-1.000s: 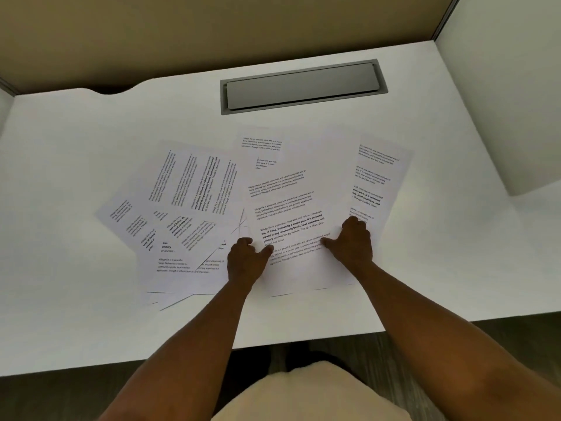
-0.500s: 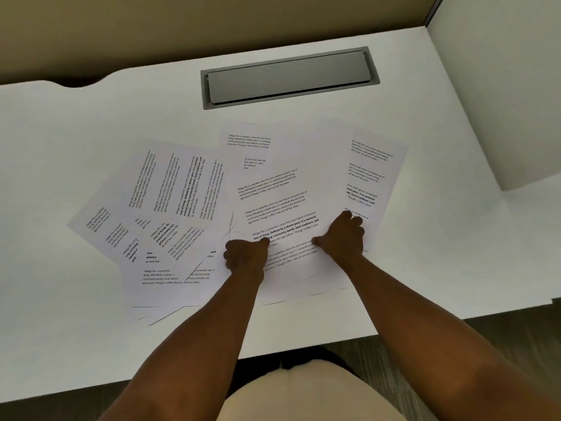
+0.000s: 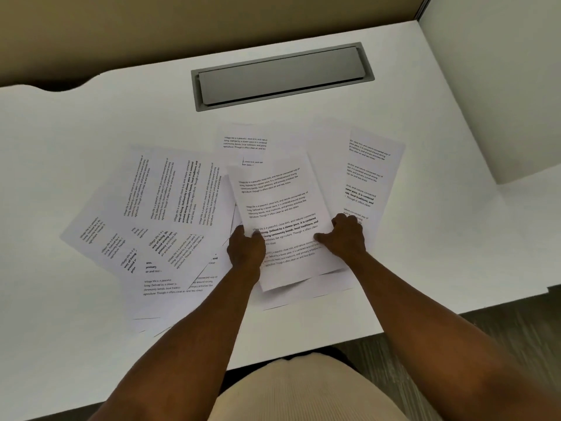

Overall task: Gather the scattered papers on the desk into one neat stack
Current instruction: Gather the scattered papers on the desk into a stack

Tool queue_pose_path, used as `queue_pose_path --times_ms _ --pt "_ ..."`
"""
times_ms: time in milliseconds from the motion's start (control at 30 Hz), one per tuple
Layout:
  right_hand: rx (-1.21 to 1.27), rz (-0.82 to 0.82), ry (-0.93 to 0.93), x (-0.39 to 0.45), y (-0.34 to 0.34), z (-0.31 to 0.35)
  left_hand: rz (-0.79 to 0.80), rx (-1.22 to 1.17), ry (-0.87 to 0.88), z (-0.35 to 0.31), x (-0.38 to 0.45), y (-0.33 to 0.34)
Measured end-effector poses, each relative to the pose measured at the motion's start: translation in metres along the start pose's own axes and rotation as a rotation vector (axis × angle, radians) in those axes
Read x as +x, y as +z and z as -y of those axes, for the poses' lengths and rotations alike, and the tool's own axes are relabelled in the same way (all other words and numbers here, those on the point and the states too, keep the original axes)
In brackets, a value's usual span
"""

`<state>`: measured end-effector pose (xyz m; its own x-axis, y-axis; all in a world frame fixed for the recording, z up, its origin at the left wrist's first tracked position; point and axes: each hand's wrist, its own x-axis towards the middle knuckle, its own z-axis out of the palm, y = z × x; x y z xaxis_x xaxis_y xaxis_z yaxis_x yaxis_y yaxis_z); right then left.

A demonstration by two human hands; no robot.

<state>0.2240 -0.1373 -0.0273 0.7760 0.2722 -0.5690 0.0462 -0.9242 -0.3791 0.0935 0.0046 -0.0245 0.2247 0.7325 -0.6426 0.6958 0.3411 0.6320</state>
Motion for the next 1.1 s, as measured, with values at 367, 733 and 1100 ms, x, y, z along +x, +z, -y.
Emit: queue_pose_path --times_ms 367,733,1100 --pt "0.442 -0.281 0.165 -0.007 -0.011 -0.004 0.153 -0.292 0.043 -0.005 0.033 -0.066" --pt "0.217 -0.320 0.403 0.011 -0.037 -0.030 0.236 -0.395 0.062 -0.008 0.063 -0.104" --pt "0.212 -0.353 0.158 0.024 -0.033 -0.011 0.166 -0.428 0.046 -0.013 0.051 -0.093"
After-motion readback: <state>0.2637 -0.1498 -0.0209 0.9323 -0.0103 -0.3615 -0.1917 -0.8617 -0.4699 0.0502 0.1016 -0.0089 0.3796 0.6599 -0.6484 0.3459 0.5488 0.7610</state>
